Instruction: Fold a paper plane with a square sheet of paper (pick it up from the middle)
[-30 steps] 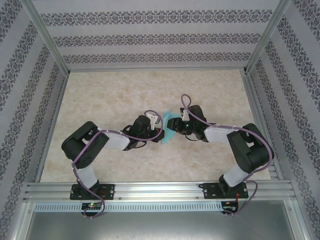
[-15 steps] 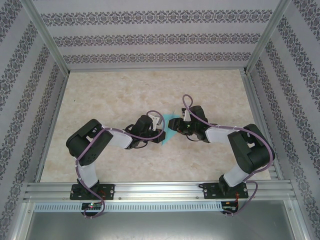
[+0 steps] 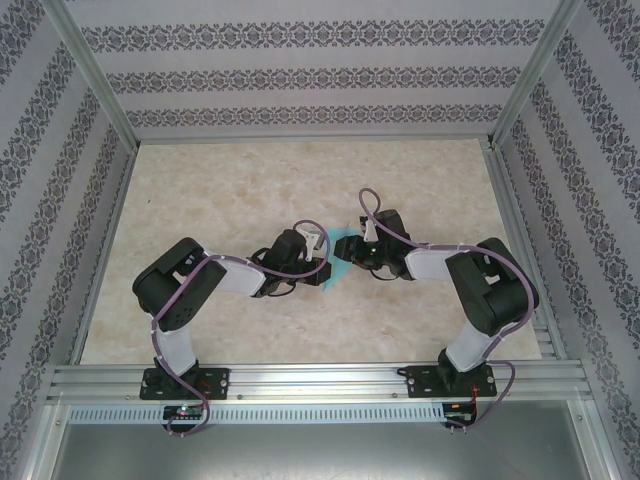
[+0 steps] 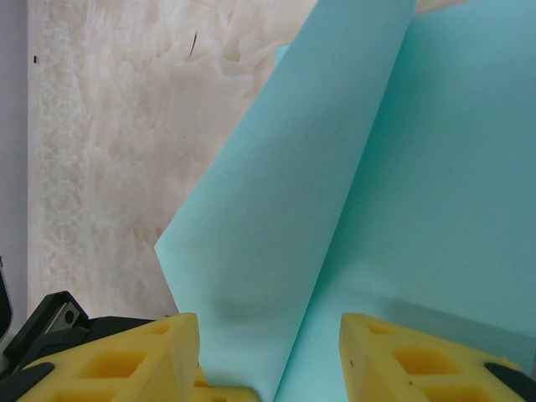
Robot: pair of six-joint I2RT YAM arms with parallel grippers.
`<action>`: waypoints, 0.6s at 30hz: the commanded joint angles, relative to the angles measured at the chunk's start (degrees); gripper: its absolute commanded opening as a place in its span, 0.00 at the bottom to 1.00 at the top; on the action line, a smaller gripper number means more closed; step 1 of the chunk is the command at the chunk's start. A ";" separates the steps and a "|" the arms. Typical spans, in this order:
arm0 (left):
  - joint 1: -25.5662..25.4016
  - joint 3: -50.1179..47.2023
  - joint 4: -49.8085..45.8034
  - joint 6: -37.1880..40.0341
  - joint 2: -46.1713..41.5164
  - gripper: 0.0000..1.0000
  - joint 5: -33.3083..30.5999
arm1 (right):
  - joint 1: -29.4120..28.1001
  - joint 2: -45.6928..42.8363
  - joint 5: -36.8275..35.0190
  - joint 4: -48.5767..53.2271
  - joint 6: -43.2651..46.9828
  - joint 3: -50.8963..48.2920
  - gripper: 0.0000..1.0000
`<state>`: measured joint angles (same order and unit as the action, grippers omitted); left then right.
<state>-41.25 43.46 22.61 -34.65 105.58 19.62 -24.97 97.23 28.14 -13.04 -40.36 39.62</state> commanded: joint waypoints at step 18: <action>1.13 1.94 -0.96 -2.58 1.83 0.27 4.11 | -0.40 3.05 -3.74 4.55 0.06 2.90 0.48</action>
<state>-40.86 44.14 21.76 -36.58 105.75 21.87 -25.02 99.22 26.81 -10.02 -40.51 41.52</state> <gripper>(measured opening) 0.272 0.476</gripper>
